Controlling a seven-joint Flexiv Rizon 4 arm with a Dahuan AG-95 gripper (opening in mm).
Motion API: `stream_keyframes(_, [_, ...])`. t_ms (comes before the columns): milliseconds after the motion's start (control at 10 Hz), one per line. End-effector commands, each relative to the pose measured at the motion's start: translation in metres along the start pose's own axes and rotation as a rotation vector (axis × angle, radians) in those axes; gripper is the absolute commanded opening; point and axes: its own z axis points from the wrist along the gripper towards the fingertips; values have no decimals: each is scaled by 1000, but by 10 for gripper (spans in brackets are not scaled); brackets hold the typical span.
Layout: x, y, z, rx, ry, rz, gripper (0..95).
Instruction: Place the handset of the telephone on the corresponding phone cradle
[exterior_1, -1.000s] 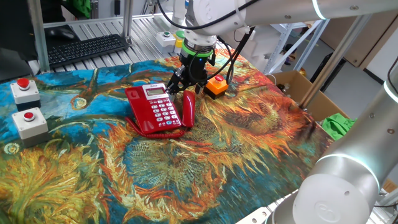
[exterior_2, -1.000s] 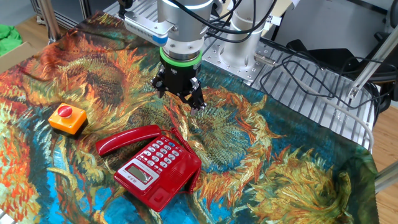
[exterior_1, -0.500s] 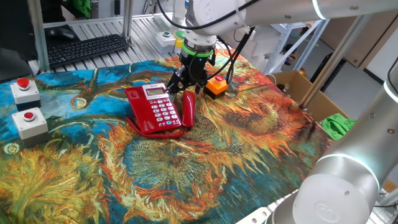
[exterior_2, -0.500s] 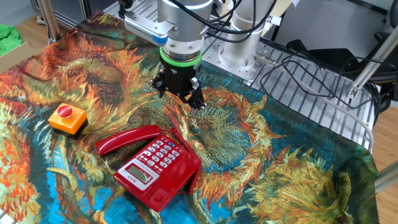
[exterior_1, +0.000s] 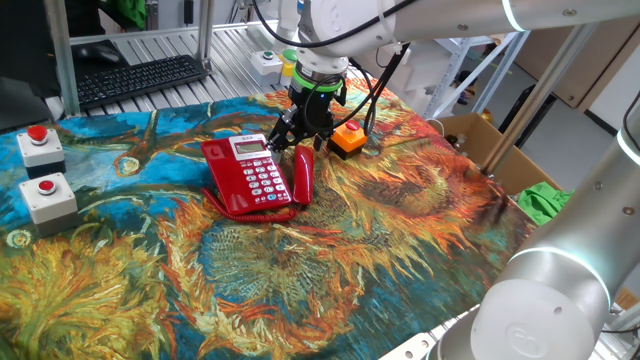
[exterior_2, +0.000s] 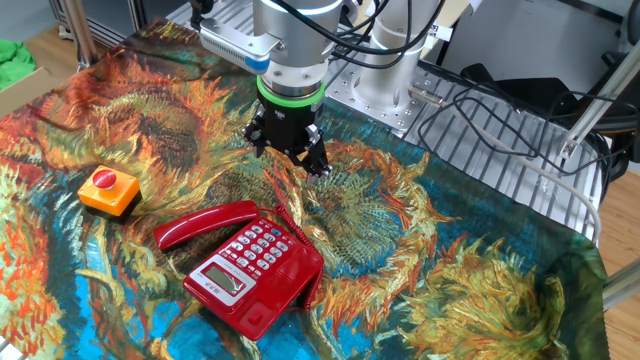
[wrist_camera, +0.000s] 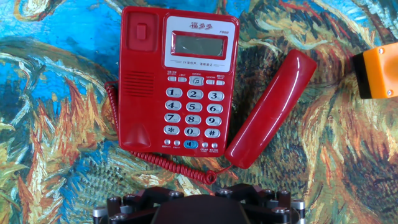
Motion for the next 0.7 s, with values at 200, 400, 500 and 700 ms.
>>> stream_keyframes(200, [0,0,0,-25,103,168,0])
stream_keyframes(400, [0,0,1,-25,103,168,0])
stream_keyframes(500, [0,0,1,-25,103,168,0])
stream_keyframes(700, [0,0,1,-25,103,168,0])
